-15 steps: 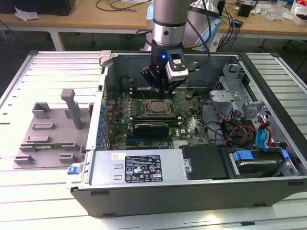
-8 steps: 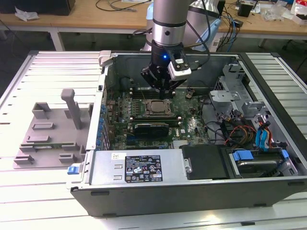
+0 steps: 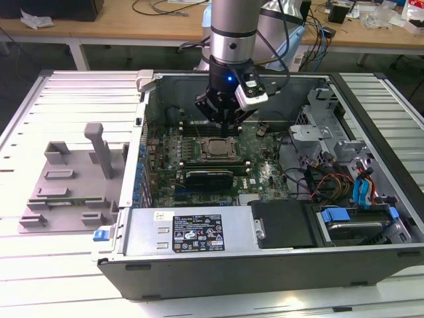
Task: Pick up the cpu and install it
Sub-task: 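Install the first cpu locking lever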
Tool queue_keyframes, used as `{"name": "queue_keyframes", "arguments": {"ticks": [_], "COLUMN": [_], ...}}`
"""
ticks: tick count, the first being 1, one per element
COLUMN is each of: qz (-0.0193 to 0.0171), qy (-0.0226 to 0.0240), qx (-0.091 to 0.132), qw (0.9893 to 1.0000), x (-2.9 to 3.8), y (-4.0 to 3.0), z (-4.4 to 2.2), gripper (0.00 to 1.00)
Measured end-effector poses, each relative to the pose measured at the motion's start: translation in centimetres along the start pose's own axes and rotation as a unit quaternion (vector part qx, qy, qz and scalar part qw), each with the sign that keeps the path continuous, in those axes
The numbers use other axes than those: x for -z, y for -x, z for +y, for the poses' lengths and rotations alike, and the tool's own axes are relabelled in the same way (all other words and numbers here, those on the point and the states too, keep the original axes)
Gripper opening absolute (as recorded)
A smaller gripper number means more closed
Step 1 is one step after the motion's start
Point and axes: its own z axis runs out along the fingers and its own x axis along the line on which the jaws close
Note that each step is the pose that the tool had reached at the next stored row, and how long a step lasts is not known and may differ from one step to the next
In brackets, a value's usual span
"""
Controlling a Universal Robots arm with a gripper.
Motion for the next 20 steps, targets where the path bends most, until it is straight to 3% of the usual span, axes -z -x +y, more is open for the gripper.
{"name": "queue_keyframes", "arguments": {"ticks": [6,10,11,12,13,14,20], "qz": [-0.0019,-0.0036,-0.0037,-0.0032,-0.0025,-0.0016,-0.0015], "qy": [0.0006,0.0020,0.0053,0.0134,0.0235,0.0367,0.0372], "qx": [0.025,0.050,0.053,0.054,0.054,0.054,0.053], "qw": [0.9997,0.9987,0.9986,0.9984,0.9982,0.9979,0.9979], "x": [0.00,0.01,0.01,0.00,0.00,-0.01,-0.01], "y": [0.00,0.00,-0.01,0.00,0.00,-0.01,-0.03], "z": [0.00,-0.01,-0.01,0.00,0.00,0.00,0.00], "gripper": [0.11,0.11,0.11,0.11,0.11,0.11,0.11]}}
